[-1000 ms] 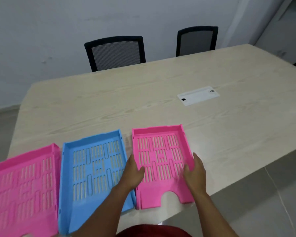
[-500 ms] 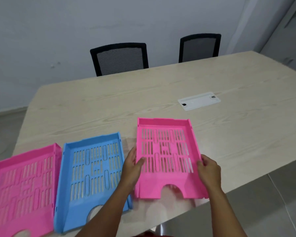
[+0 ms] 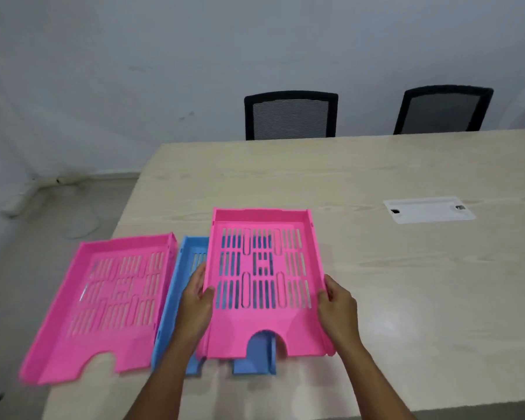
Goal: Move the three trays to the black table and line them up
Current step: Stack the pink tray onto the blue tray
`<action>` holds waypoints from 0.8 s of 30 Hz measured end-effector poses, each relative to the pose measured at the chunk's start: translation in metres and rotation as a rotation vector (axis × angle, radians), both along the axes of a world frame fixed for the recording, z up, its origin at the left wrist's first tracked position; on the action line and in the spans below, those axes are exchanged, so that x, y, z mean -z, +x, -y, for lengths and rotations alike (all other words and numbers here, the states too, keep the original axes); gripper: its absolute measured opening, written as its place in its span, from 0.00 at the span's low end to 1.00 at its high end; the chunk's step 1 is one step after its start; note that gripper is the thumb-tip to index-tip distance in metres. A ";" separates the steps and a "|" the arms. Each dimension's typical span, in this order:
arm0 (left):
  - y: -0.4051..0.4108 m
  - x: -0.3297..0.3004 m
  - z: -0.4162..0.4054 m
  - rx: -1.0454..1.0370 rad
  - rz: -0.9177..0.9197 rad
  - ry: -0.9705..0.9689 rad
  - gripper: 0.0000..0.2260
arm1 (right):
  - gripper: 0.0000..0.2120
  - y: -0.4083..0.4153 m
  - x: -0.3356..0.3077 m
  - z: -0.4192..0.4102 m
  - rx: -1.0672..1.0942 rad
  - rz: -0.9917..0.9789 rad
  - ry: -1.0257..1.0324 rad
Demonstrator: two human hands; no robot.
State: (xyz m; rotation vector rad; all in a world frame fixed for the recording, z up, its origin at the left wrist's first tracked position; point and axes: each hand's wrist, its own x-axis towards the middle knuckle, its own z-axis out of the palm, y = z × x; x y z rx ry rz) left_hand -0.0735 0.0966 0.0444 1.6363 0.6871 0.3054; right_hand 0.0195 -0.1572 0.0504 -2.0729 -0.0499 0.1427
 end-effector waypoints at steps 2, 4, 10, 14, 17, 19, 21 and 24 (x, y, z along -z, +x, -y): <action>-0.016 -0.006 -0.025 -0.027 -0.039 0.047 0.27 | 0.14 -0.009 0.005 -0.030 -0.037 0.015 -0.003; -0.028 -0.008 -0.045 -0.044 -0.057 0.086 0.27 | 0.14 -0.018 0.010 -0.054 -0.055 0.027 -0.007; -0.045 -0.002 -0.080 -0.017 -0.136 0.108 0.25 | 0.14 -0.036 0.017 -0.092 -0.073 0.004 -0.037; -0.055 0.010 -0.086 0.006 -0.179 0.104 0.26 | 0.15 -0.045 0.026 -0.101 -0.059 0.003 -0.071; -0.055 0.012 -0.084 0.005 -0.192 0.114 0.26 | 0.14 -0.049 0.025 -0.100 -0.046 -0.014 -0.069; -0.055 0.011 -0.076 0.001 -0.188 0.109 0.27 | 0.16 -0.046 0.023 -0.096 -0.047 -0.027 -0.064; -0.054 0.012 -0.069 -0.001 -0.168 0.115 0.27 | 0.16 -0.037 0.021 -0.091 -0.059 -0.040 -0.073; -0.050 0.016 -0.064 0.004 -0.179 0.135 0.27 | 0.16 -0.025 0.017 -0.086 -0.072 -0.063 -0.101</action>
